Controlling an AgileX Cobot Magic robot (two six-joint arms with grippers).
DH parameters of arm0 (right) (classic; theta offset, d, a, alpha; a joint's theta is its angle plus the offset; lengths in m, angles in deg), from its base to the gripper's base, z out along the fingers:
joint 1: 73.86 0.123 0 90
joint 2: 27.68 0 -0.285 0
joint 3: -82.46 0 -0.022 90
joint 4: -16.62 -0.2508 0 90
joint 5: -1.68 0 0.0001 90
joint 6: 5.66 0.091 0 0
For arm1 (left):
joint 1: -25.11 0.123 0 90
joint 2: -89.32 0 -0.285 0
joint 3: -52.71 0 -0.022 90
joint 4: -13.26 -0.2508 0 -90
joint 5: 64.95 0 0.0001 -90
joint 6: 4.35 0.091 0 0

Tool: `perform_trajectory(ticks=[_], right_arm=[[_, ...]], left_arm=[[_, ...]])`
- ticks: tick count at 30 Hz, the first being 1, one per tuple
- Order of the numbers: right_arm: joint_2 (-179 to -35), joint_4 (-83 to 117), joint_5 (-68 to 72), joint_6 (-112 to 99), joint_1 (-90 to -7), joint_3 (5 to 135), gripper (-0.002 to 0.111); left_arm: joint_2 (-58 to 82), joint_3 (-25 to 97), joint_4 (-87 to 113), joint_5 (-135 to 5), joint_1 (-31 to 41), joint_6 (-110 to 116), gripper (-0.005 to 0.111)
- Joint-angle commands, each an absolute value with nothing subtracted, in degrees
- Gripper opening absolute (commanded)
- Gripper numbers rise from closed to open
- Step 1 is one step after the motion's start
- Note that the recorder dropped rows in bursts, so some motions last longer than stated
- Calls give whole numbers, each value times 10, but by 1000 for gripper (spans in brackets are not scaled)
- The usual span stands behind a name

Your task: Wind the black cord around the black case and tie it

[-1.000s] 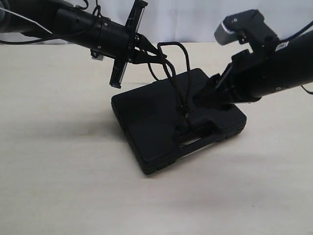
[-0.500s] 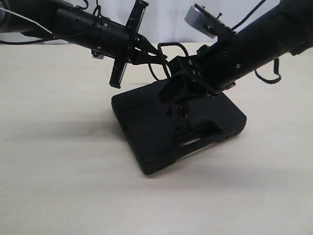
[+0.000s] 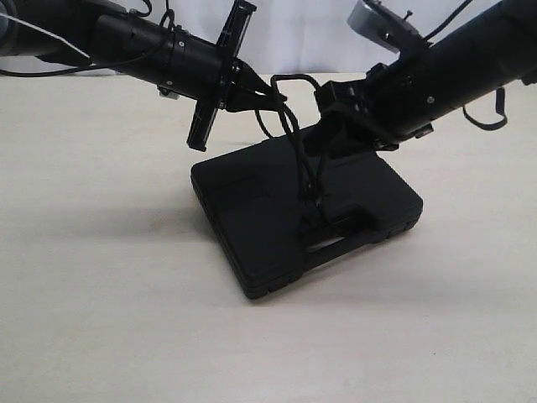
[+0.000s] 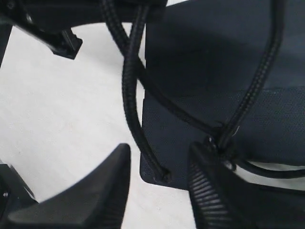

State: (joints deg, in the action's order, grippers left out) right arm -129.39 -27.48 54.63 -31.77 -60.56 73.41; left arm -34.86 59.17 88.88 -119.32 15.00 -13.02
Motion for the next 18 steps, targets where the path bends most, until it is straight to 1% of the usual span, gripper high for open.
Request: perform_trajectory(ticks=[1, 6, 12, 13, 15, 18], right_arm=[[-1283, -279, 541, -333, -610, 737, 41], [-1308, -321, 540, -360, -604, 736, 41], [-1333, -332, 525, -384, -560, 736, 40], [-1334, -332, 522, -383, -557, 736, 38], [-1334, -332, 511, -384, -557, 736, 28], [-1333, -319, 508, -384, -559, 736, 8]], left_arm=[[-348, 596, 889, -1195, 146, -121, 0], [-348, 596, 889, -1194, 145, -121, 0], [-348, 596, 889, -1194, 144, -118, 0], [-348, 596, 889, -1194, 144, -118, 0], [-348, 596, 889, -1194, 144, -118, 0], [-348, 596, 888, -1194, 144, -116, 0]])
